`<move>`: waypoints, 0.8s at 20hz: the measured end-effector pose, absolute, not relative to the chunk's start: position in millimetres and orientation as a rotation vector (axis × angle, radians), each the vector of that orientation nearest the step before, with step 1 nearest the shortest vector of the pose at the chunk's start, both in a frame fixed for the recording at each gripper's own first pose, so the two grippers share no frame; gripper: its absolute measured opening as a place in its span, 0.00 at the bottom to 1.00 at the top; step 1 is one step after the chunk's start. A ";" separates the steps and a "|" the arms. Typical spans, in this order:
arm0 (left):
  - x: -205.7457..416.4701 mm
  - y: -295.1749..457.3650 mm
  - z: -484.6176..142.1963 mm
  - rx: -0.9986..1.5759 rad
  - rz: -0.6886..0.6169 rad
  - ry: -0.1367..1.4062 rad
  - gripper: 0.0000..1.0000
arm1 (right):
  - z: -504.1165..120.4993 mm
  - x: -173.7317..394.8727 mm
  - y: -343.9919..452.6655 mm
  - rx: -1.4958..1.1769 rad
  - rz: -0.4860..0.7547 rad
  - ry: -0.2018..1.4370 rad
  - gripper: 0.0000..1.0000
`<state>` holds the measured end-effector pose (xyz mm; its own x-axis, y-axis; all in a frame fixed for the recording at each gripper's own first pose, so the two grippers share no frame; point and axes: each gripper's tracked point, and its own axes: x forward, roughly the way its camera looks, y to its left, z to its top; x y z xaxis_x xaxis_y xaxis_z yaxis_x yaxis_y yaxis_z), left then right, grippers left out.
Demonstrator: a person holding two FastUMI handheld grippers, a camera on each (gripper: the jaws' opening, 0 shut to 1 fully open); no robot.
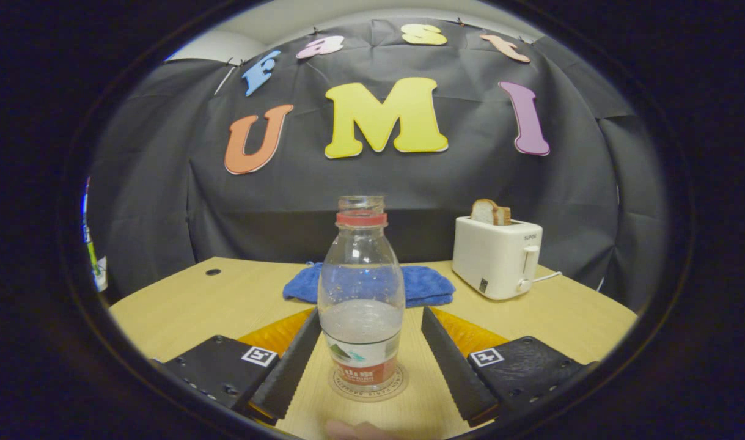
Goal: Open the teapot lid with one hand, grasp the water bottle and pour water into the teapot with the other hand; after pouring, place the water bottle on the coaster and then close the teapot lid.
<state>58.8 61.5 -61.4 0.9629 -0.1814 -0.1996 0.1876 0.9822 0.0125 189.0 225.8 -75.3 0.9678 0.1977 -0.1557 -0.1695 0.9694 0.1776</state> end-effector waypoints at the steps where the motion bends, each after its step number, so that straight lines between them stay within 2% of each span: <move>1: 57.7 57.1 -59.9 0.032 -0.195 0.196 0.04 | -71.2 185.3 220.1 0.167 0.186 0.164 0.98; 8: 56.4 25.4 -63.1 0.025 -0.252 0.195 0.04 | -55.9 146.9 172.3 0.203 0.195 0.133 0.98; 16: 56.6 -33.8 -75.3 0.028 -0.349 0.185 0.04 | -65.5 100.1 113.6 0.089 0.149 0.099 0.96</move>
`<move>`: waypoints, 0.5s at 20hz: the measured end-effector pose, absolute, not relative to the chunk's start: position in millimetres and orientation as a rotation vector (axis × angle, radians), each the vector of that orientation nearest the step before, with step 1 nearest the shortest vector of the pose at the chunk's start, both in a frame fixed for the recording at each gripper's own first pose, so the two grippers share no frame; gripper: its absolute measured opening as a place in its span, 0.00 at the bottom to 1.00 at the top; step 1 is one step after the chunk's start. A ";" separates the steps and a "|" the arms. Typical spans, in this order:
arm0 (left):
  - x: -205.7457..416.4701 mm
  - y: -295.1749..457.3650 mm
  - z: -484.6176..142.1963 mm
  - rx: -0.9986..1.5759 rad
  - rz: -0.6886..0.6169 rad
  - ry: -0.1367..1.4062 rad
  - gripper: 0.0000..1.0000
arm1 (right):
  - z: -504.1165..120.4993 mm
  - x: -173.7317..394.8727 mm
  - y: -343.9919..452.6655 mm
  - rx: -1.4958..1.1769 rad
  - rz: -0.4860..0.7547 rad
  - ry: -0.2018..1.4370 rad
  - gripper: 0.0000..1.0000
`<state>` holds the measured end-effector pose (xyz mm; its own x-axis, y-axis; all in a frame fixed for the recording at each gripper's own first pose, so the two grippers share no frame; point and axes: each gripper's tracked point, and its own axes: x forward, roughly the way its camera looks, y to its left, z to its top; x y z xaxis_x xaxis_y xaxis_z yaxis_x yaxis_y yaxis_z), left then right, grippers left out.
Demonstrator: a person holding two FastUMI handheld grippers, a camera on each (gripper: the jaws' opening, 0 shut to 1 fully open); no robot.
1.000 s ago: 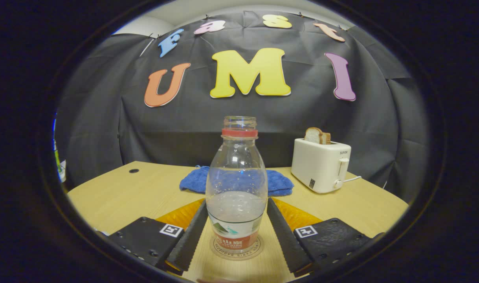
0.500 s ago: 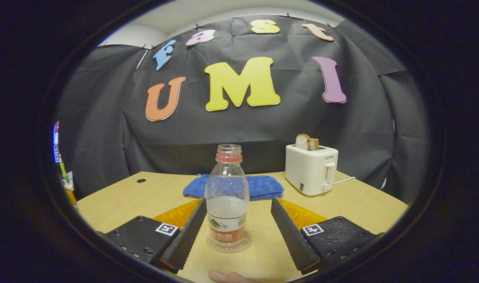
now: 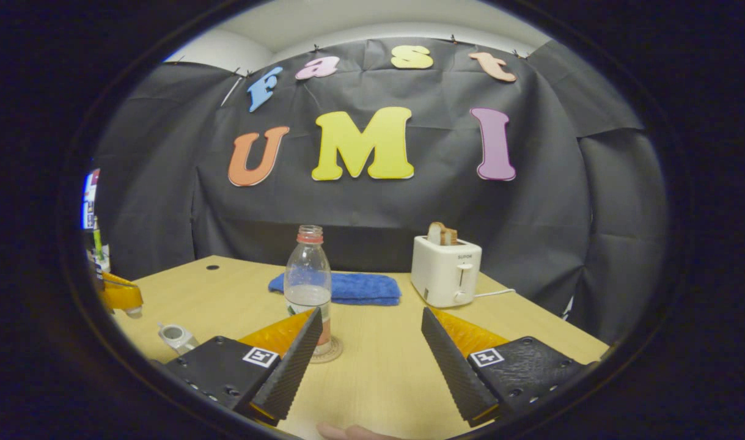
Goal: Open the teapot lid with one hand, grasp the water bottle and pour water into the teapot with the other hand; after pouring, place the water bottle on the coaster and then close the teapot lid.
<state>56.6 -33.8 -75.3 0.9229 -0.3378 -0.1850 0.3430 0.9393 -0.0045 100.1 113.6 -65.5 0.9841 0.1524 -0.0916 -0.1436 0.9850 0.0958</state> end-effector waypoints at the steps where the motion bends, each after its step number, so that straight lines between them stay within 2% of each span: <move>1: 58.2 -41.6 -76.2 0.020 -0.365 0.179 0.04 | -64.5 95.9 104.9 0.072 0.135 0.089 0.96; 6: 63.2 -66.6 -86.0 -0.030 -0.418 0.160 0.04 | -64.6 84.6 70.8 0.047 0.071 0.045 0.96; 10: 73.3 -60.1 -88.5 -0.098 -0.385 0.154 0.04 | -61.3 83.5 60.7 0.038 0.076 0.014 0.95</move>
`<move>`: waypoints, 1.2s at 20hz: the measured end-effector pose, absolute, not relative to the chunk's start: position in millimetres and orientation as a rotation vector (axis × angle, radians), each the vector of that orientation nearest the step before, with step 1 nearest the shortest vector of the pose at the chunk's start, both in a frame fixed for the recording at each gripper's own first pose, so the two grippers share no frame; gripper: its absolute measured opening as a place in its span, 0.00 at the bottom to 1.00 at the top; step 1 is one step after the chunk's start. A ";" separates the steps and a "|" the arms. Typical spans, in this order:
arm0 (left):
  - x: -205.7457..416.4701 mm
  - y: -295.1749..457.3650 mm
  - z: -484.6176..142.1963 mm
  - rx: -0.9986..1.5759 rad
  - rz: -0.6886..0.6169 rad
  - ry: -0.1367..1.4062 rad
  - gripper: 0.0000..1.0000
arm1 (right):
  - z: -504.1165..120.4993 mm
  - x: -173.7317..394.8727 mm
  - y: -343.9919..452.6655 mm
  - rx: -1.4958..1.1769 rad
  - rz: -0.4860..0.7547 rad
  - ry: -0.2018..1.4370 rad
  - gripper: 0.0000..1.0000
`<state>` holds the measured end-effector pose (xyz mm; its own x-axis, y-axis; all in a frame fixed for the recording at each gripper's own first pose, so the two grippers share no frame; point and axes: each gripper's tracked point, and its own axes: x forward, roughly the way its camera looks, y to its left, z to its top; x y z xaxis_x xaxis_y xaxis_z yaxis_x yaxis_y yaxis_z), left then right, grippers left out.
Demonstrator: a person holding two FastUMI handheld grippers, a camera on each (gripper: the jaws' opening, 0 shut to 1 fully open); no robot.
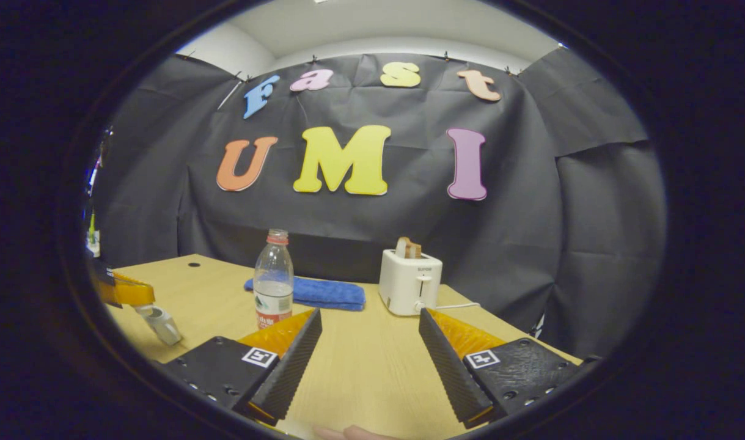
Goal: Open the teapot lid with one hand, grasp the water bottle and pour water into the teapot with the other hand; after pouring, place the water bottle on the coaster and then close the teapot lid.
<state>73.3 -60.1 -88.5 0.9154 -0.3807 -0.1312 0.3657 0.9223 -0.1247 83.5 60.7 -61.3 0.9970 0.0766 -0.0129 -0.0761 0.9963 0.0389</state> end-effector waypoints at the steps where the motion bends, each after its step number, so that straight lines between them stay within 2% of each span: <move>1: 74.3 -57.7 -89.8 -0.126 -0.378 0.153 0.04 | -58.7 84.4 55.9 0.026 0.076 0.004 0.95; 6: 86.0 -47.3 -96.0 -0.155 -0.327 0.136 0.04 | -61.4 88.2 39.0 0.061 0.057 0.015 0.95; 9: 93.9 -40.1 -95.8 -0.166 -0.303 0.104 0.05 | -62.8 83.9 50.0 0.071 0.102 0.027 0.98; 10: 95.6 -40.1 -97.6 -0.172 -0.307 0.102 0.05 | -61.6 82.1 54.3 0.069 0.123 0.024 0.92; 11: 97.5 -40.3 -100.8 -0.173 -0.310 0.109 0.05 | -61.1 81.9 55.6 0.066 0.131 0.020 0.92; 12: 97.8 -38.8 -103.6 -0.174 -0.305 0.108 0.05 | -60.4 81.8 56.6 0.058 0.132 0.015 0.98; 14: 102.9 -38.2 -105.4 -0.176 -0.303 0.113 0.05 | -61.9 80.7 60.6 0.034 0.138 0.015 0.95; 17: 102.7 -43.1 -110.5 -0.180 -0.318 0.126 0.06 | -65.3 81.1 64.9 0.014 0.148 0.015 0.98; 19: 104.8 -41.8 -112.7 -0.181 -0.307 0.134 0.06 | -68.1 81.7 67.0 0.004 0.149 0.022 0.95; 20: 105.0 -39.9 -113.2 -0.178 -0.302 0.138 0.07 | -69.3 82.7 66.1 -0.005 0.143 0.025 0.98; 22: 105.8 -38.9 -112.7 -0.176 -0.295 0.136 0.10 | -69.7 83.6 64.6 -0.022 0.133 0.023 0.95; 24: 105.2 -43.7 -113.6 -0.184 -0.312 0.144 0.12 | -70.8 83.6 64.6 -0.030 0.132 0.024 0.98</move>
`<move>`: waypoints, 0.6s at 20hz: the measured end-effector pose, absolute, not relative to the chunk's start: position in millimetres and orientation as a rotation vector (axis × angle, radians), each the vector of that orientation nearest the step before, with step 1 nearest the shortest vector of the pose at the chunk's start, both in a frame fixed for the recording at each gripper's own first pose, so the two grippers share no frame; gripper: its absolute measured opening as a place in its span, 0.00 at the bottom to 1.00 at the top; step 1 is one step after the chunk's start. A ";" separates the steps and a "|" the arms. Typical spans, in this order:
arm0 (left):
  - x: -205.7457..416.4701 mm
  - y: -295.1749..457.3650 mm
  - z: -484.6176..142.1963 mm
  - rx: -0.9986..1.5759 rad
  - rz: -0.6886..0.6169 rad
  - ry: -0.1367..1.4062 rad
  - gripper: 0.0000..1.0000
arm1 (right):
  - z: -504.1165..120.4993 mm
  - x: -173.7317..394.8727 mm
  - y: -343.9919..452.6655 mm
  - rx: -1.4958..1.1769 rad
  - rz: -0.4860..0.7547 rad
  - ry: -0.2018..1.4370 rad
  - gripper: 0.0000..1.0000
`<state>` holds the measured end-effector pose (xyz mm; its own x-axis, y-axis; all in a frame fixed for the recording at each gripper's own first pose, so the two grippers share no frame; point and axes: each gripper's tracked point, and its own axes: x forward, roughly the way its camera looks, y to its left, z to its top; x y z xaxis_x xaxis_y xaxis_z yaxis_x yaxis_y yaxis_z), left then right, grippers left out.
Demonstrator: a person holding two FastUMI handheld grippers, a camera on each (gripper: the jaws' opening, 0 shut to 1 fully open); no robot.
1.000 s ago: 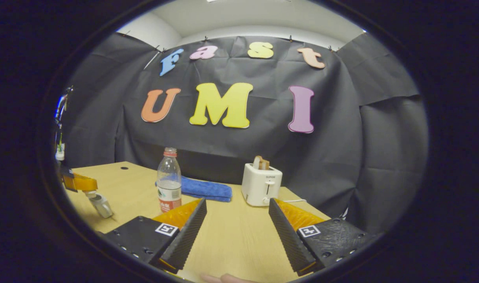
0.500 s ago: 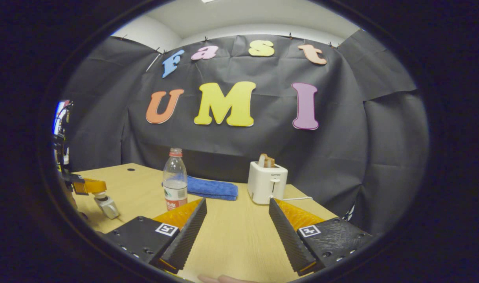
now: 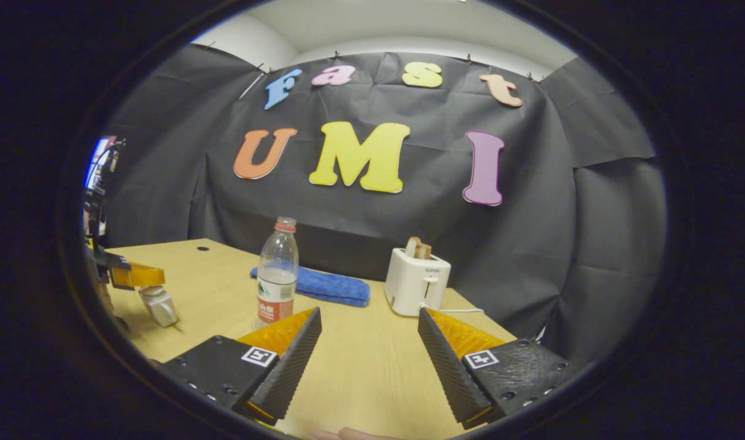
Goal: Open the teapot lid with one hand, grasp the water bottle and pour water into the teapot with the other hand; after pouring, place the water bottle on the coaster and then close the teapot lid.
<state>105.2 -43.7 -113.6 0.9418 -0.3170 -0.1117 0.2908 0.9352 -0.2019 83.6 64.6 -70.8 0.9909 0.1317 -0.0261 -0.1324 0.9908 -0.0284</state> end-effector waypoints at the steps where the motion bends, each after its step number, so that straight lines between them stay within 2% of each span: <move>1: 105.5 -41.1 -113.7 -0.183 -0.305 0.148 0.13 | -70.9 82.8 64.8 -0.030 0.133 0.025 0.98; 3: 102.9 -41.0 -111.9 -0.183 -0.300 0.154 0.14 | -68.8 81.7 64.7 -0.025 0.132 0.024 0.95; 8: 91.6 -39.1 -92.3 -0.193 -0.291 0.140 0.25 | -58.0 73.0 65.4 -0.029 0.128 0.015 0.98; 12: 73.0 -29.5 -60.0 -0.188 -0.242 0.094 0.29 | -40.6 54.5 70.2 -0.001 0.133 0.015 0.95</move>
